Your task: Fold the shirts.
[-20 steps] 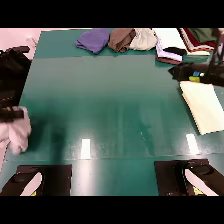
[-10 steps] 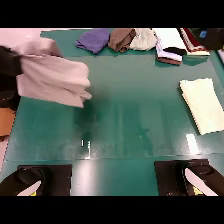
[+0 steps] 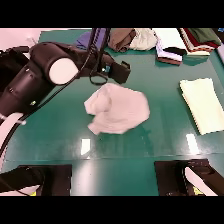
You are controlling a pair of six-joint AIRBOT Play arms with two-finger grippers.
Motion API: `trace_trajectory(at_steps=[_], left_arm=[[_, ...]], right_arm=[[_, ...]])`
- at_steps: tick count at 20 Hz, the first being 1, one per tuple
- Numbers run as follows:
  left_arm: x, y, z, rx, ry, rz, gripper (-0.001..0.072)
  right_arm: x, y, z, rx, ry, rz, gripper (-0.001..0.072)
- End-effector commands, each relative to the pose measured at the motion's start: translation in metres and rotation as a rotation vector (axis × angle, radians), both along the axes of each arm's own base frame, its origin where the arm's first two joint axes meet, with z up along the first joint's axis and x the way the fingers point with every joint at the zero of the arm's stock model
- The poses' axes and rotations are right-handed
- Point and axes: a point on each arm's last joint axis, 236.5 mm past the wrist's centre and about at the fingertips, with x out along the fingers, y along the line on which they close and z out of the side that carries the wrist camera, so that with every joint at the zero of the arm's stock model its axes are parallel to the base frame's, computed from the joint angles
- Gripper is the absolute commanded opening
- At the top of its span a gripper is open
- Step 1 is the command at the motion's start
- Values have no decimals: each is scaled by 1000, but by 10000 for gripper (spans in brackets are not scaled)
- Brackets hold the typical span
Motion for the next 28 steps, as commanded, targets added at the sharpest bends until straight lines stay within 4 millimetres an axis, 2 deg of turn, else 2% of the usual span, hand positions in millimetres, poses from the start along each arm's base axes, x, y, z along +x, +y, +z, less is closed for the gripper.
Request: trace_trajectory(at_steps=[1, 2, 4, 6, 7, 10, 12, 13, 15, 17, 18, 19, 21, 22, 23, 25, 26, 27, 28], left_arm=[[44, 46, -28, 53, 89, 111, 587], [61, 83, -47, 94, 156, 186, 588], [73, 142, -99, 146, 330, 295, 587], [68, 177, -157, 160, 499, 348, 587], [63, 184, -183, 148, 558, 355, 587], [45, 186, -255, 123, 690, 361, 588], [36, 180, -289, 132, 750, 357, 587], [36, 176, -298, 126, 770, 357, 587], [38, 160, -305, 68, 794, 354, 587], [44, 138, -299, 20, 750, 303, 585], [46, 130, -294, 13, 726, 284, 523], [48, 126, -291, 11, 708, 275, 388], [56, 124, -281, 8, 682, 267, 67], [61, 126, -273, 10, 667, 263, 21], [65, 126, -266, 23, 648, 254, 21], [71, 127, -251, 48, 614, 233, 21], [74, 126, -246, 52, 599, 221, 21], [75, 126, -243, 55, 587, 209, 21], [75, 126, -243, 58, 586, 206, 21]], right_arm=[[-2, 0, -2, -2, 12, 1, 15], [-2, 0, -3, -2, 16, 3, 15], [-3, 0, -5, -4, 25, 6, 15], [-3, 0, -5, -4, 25, 6, 15], [-3, 0, -5, -4, 25, 6, 15], [-3, 1, -6, -4, 27, 7, 15], [-4, 1, -7, -5, 32, 8, 15], [-4, 1, -8, -6, 38, 10, 15], [-5, 2, -14, -6, 55, 13, 15], [-4, 2, -25, -4, 85, 15, 15], [-3, 2, -34, -3, 105, 16, 15], [-2, 2, -44, -1, 130, 17, 16], [-7, 4, -79, -5, 234, 30, 16], [-12, 5, -107, -7, 317, 42, 15], [-19, 6, -139, -6, 411, 53, 16], [-39, 2, -217, -22, 628, 54, 24], [-50, -3, -257, -18, 734, 39, 225], [-61, -4, -293, 4, 833, 33, 514], [-75, -3, -329, 23, 939, 32, 582]])
